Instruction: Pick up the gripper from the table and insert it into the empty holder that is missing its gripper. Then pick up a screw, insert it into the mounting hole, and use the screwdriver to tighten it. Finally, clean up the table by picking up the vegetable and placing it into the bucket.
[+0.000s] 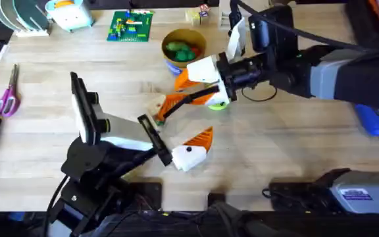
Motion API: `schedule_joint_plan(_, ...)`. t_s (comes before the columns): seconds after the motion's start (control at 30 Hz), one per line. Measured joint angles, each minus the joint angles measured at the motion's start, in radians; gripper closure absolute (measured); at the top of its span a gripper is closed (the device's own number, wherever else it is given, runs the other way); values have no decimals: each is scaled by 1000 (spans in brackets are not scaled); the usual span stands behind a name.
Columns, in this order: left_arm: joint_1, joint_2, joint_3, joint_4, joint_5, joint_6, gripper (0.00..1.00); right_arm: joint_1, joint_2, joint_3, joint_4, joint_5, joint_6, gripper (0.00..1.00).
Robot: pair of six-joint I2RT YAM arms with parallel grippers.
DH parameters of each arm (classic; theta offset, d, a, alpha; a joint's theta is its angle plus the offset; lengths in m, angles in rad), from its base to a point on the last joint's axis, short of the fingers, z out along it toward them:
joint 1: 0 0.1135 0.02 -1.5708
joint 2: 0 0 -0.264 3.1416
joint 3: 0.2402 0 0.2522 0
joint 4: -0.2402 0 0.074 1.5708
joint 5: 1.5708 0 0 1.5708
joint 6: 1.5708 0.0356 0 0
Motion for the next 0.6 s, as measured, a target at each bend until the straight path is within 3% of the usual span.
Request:
schedule_joint_plan(0.13, 0, 0, 0, 0, 0, 0, 9, 5, 0, 0, 0, -5, -22, 553)
schedule_joint_plan(0.47, 0, 0, 0, 0, 0, 0, 8, 16, 0, 0, -9, -7, -37, 571)
schedule_joint_plan(0.6, 0, 0, 0, 0, 0, 0, 8, 35, 0, 0, -9, -7, -37, 621)
